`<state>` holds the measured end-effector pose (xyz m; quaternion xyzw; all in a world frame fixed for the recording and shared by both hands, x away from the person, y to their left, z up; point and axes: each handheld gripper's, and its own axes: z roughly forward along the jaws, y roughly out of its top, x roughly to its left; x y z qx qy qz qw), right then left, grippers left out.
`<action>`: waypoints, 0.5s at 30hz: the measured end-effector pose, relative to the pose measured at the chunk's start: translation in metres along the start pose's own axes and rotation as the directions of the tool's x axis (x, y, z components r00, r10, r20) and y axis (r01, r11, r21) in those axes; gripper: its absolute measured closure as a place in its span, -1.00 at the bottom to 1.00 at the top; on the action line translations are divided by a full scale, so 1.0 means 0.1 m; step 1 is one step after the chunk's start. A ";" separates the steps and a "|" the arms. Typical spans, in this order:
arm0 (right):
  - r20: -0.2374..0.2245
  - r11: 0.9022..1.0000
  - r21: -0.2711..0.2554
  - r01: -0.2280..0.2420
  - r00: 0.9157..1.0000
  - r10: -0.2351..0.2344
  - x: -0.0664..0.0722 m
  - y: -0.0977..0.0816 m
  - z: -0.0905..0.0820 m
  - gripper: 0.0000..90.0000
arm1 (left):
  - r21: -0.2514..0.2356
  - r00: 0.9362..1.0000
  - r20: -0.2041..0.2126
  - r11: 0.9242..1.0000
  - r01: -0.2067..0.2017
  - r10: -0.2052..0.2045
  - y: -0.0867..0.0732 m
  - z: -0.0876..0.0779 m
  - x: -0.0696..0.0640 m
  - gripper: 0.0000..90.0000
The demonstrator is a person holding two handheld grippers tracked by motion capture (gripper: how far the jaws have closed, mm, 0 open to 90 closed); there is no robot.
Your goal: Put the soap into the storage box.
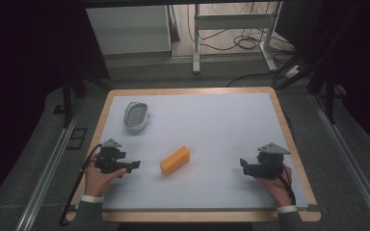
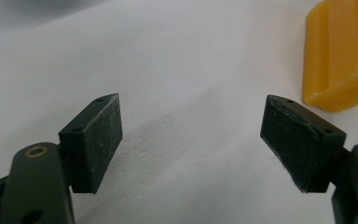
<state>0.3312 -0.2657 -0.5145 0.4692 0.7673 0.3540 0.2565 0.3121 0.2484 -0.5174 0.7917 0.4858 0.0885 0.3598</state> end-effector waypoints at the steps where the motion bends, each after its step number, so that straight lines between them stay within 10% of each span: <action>1: 0.000 1.000 0.000 0.000 1.000 0.000 0.00 0.00 0.00 -0.92 | 0.000 1.000 0.000 1.000 0.000 0.000 0.00 0.00 0.00 -0.53; 15: -0.023 1.000 0.001 -0.006 1.000 0.006 -0.02 0.01 -0.01 -0.90 | 0.007 1.000 -0.008 1.000 -0.011 0.011 0.00 -0.02 0.00 -0.54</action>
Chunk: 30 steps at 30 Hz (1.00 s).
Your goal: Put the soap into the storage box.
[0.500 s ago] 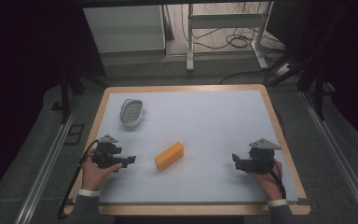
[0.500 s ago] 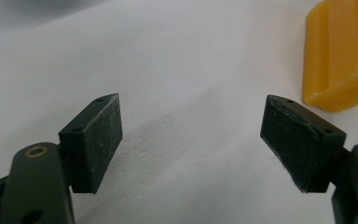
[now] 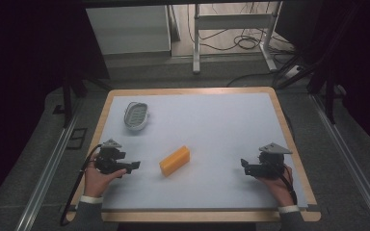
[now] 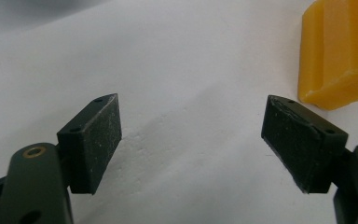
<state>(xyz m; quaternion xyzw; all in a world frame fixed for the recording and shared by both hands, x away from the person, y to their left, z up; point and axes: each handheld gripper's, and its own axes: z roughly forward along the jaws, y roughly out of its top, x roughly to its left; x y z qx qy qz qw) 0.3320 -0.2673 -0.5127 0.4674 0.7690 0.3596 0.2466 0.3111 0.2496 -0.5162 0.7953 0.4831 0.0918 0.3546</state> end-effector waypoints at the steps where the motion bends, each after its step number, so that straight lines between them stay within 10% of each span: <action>1: 0.001 1.000 -0.002 0.004 1.000 -0.004 0.01 0.02 0.01 -0.89 | 0.005 1.000 -0.015 1.000 0.004 -0.004 0.00 -0.01 0.00 -0.55; 15: -0.002 1.000 -0.005 -0.031 1.000 0.031 -0.20 -0.08 -0.07 -0.88 | 0.028 1.000 -0.022 1.000 -0.012 0.012 0.09 -0.03 -0.16 -0.56; 30: -0.005 1.000 -0.022 0.000 1.000 0.000 -0.13 -0.07 -0.13 -0.86 | -0.001 0.996 0.016 0.997 -0.083 0.083 0.32 -0.22 -0.24 -0.56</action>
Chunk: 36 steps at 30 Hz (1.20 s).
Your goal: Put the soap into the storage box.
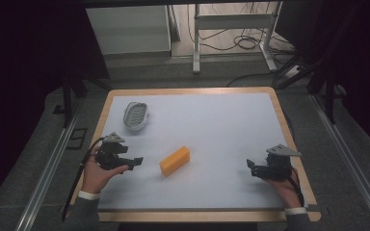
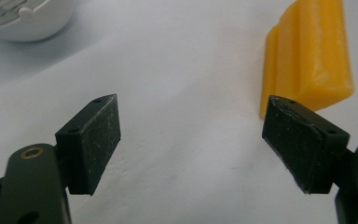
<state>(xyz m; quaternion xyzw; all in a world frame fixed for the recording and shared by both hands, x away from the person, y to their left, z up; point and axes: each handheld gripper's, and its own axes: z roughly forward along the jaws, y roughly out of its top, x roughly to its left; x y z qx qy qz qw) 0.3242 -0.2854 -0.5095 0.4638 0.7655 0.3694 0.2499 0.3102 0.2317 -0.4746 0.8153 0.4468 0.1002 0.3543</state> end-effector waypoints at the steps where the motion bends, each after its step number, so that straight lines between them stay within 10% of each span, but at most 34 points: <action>1: -0.002 1.000 -0.001 -0.001 1.000 0.001 0.01 0.00 0.00 -0.86 | -0.008 1.000 0.000 1.000 -0.004 0.004 0.03 0.00 -0.01 -0.56; 36: 0.016 1.000 0.012 -0.015 1.000 0.015 -0.04 -0.03 -0.02 -0.86 | 0.031 0.994 0.016 0.993 -0.110 0.110 0.40 0.03 -0.33 -0.50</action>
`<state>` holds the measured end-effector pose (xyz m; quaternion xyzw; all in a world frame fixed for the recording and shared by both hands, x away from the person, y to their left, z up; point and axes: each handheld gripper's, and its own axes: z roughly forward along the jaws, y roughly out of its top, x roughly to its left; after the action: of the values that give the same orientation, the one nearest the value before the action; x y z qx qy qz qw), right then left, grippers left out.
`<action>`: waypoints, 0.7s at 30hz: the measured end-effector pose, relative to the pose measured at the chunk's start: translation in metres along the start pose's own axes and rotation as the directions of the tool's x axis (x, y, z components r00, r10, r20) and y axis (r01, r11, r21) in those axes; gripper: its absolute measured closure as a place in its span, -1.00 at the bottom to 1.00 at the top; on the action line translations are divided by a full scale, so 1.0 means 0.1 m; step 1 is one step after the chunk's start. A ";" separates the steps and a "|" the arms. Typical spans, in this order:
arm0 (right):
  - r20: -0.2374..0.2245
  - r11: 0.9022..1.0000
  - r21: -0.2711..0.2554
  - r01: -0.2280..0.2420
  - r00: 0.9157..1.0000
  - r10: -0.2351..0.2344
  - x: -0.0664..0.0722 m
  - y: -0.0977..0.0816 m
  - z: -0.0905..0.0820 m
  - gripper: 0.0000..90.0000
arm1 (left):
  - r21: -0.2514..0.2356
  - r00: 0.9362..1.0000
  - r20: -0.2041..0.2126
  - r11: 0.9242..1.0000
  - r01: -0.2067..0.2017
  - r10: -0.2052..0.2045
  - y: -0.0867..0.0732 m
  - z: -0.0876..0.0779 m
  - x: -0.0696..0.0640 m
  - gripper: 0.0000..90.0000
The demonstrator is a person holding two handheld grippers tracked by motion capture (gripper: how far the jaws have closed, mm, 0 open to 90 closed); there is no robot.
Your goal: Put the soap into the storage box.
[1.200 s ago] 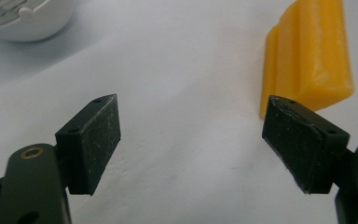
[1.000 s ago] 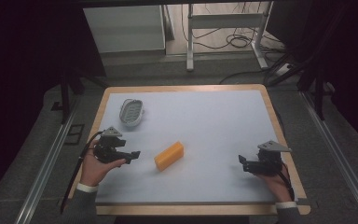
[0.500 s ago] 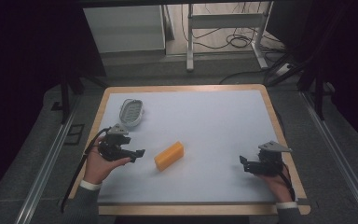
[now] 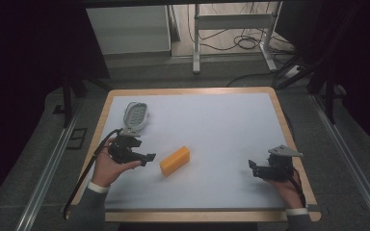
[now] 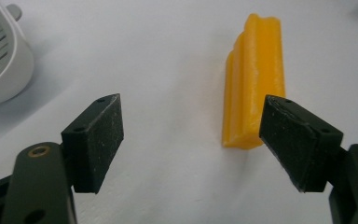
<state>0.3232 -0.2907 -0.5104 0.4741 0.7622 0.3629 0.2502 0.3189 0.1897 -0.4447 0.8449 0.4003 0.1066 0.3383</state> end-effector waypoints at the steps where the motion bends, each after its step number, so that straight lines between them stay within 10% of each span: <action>1: -0.002 1.000 0.000 0.000 1.000 0.000 0.00 0.00 0.00 -0.86 | 0.006 1.000 -0.003 1.000 -0.007 0.007 0.04 0.00 -0.02 -0.50; 21: 0.009 1.000 -0.001 -0.011 1.000 0.011 -0.03 0.00 -0.01 -0.86 | 0.070 0.997 0.020 0.995 -0.071 0.070 0.30 0.21 -0.25 -0.52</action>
<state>0.3235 -0.2936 -0.5096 0.4798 0.7584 0.3625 0.2515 0.3303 0.1473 -0.4390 0.8708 0.3707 0.0968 0.3080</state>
